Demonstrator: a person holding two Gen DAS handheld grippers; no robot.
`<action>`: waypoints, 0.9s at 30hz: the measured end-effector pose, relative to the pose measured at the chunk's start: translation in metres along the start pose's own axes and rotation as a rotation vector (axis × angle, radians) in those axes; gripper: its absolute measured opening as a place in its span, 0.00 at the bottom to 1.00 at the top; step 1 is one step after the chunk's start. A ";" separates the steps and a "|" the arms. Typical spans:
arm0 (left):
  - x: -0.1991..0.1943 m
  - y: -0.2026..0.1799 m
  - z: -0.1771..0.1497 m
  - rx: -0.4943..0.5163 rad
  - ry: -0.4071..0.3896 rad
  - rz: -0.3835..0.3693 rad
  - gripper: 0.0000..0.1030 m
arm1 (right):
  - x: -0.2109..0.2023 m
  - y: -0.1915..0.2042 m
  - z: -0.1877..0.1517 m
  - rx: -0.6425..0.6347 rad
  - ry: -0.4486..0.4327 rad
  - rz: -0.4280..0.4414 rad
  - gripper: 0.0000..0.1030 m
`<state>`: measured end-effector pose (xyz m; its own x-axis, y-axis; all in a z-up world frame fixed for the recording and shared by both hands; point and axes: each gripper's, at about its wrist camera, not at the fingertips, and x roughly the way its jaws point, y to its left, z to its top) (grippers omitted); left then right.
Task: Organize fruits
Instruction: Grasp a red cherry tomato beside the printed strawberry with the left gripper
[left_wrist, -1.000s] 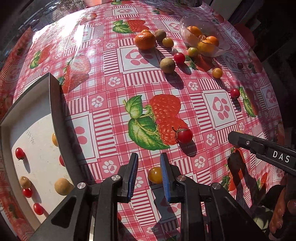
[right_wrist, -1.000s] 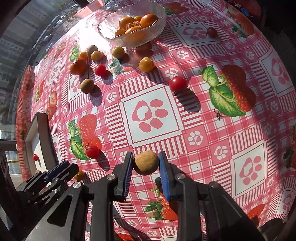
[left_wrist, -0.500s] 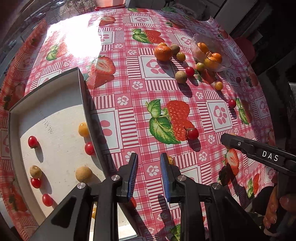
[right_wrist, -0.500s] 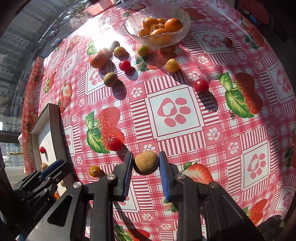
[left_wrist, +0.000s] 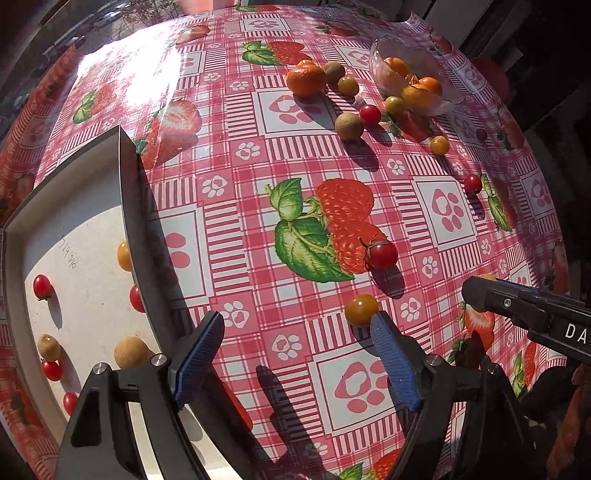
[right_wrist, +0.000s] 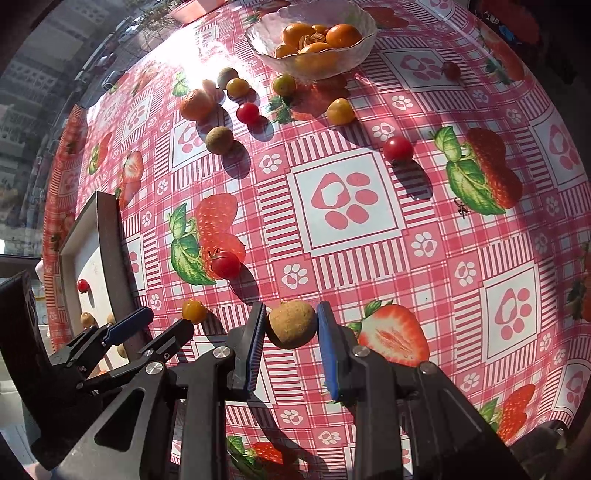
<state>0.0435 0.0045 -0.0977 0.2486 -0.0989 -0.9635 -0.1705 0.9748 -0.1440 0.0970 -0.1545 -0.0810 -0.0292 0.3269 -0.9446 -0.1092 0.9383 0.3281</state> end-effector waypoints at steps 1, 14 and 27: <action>0.002 -0.002 0.001 0.008 0.009 0.008 0.79 | 0.000 -0.002 -0.001 0.006 0.000 0.000 0.29; 0.021 -0.039 0.013 0.091 0.038 0.011 0.79 | -0.001 -0.033 -0.010 0.070 0.000 -0.006 0.29; 0.041 -0.060 0.048 0.125 0.043 0.052 0.41 | -0.004 -0.064 -0.015 0.138 -0.001 -0.004 0.29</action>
<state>0.1101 -0.0487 -0.1173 0.2013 -0.0529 -0.9781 -0.0611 0.9959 -0.0665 0.0893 -0.2176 -0.0983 -0.0277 0.3227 -0.9461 0.0284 0.9463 0.3220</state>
